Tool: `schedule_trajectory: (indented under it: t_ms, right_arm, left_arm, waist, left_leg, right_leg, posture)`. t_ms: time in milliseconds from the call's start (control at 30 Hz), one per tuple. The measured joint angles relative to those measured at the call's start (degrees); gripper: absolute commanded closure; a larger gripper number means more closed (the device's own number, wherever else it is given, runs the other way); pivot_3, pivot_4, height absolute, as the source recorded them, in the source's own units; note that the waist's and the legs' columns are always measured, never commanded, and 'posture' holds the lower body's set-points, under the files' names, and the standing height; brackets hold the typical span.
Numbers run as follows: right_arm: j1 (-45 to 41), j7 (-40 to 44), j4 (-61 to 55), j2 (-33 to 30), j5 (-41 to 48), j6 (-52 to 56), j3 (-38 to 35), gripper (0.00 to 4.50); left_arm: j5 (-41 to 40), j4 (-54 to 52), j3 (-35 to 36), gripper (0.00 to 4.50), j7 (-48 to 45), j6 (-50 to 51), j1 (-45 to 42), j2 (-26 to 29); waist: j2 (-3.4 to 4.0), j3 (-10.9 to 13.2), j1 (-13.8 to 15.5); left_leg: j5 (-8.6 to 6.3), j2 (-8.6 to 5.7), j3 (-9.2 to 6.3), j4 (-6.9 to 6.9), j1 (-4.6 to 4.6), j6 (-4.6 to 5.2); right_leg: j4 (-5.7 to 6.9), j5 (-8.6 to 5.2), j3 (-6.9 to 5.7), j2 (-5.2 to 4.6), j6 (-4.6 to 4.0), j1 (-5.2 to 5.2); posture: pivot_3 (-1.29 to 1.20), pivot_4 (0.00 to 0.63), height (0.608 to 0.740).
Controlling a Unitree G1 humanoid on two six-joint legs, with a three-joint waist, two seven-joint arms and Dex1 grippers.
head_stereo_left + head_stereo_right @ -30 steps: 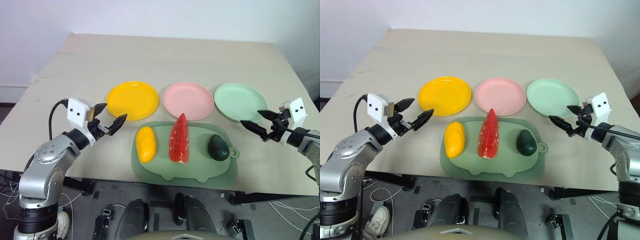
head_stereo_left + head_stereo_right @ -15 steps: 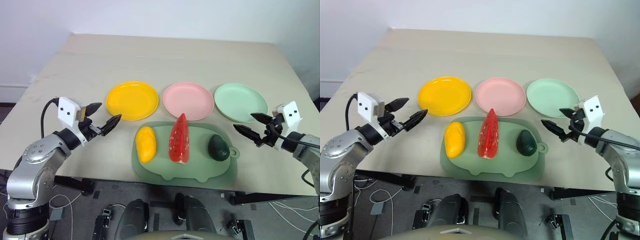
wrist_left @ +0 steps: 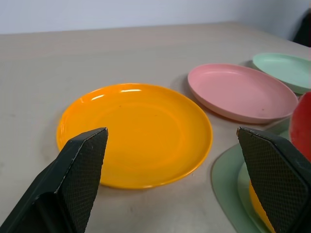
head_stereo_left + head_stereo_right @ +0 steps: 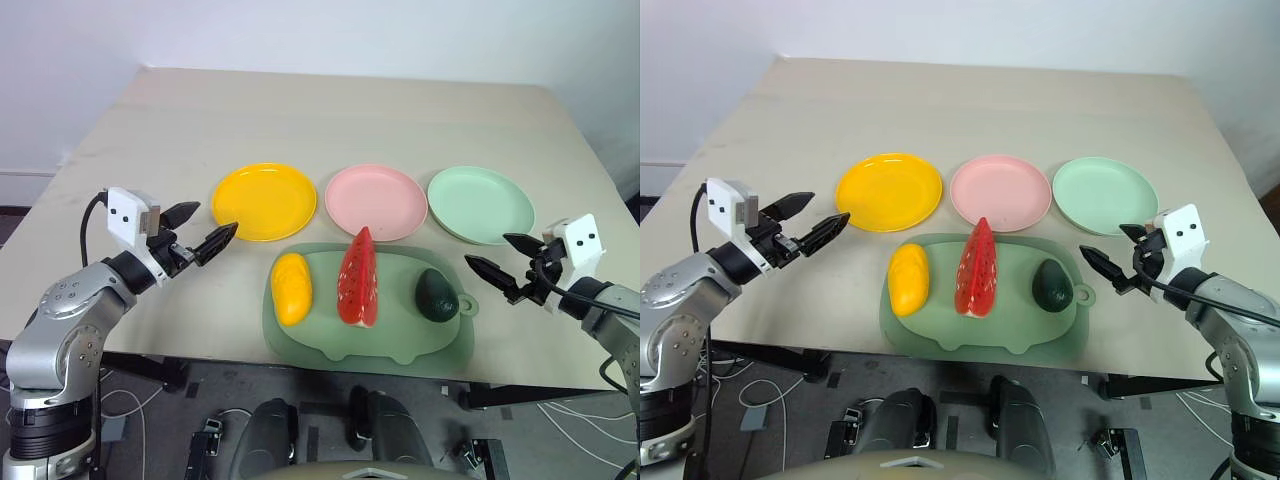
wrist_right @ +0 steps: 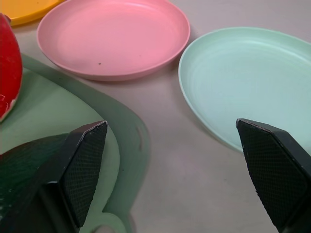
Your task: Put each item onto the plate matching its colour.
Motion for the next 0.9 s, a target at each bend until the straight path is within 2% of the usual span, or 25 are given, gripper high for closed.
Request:
schedule_trajectory:
  t_ms: [100, 300, 567, 700, 900]
  right_arm:
    - [-0.8, -0.1, -1.3, -2.2, 1.4, 2.7, -0.7, 0.0]
    - [-3.9, 0.0, -7.4, -8.1, 10.0, 13.4, -7.2, 0.0]
    - [1.6, -2.0, -18.6, -10.1, 26.1, 29.5, -14.3, 0.0]
    - [1.5, -8.9, -21.5, -9.0, 29.8, 33.7, -13.6, 0.0]
    - [-2.3, -23.2, -22.1, -2.6, 33.9, 39.2, -7.5, 0.0]
  left_arm:
    - [0.0, 0.0, -0.4, 0.04, 0.4, 0.0, -0.2, -0.3]
    - [0.5, 1.3, -3.7, 0.04, 1.1, -0.3, -2.6, -2.5]
    - [1.1, 1.7, -6.5, 0.04, 1.3, -1.0, -3.3, -4.2]
    - [1.1, 1.7, -6.8, 0.04, 1.3, -1.0, -3.3, -4.4]
    - [1.1, 1.7, -6.9, 0.04, 1.2, -1.0, -3.3, -4.5]
  waist:
    - [0.01, 0.0, 0.0]
    - [-0.03, 0.0, 0.2]
    - [-0.04, 0.0, 0.1]
    - [-0.08, 0.0, 0.0]
    - [-0.08, 0.0, 0.0]
  left_leg:
    - [0.0, 0.0, 0.0, 0.0, 0.0, 0.0]
    - [0.0, 0.0, -0.07, 0.0, -0.04, 0.0]
    - [-0.01, 0.02, -0.06, 0.0, -0.05, 0.01]
    - [-0.01, 0.02, -0.05, 0.0, -0.02, 0.01]
    - [-0.01, 0.0, -0.05, 0.0, -0.08, 0.01]
  right_leg:
    - [0.0, 0.0, 0.0, 0.0, 0.0, 0.0]
    - [-0.04, 0.0, -0.02, 0.0, 0.0, 0.01]
    - [-0.04, 0.0, -0.02, 0.0, 0.0, 0.01]
    - [-0.04, -0.01, 0.01, 0.0, -0.01, 0.03]
    - [-0.04, 0.0, 0.01, 0.0, -0.01, -0.03]
  posture:
    - [0.0, 0.15, 0.74]
    - [0.0, 0.15, 0.74]
    - [0.0, 0.15, 0.74]
    - [0.0, 0.15, 0.74]
    - [0.0, 0.15, 0.74]
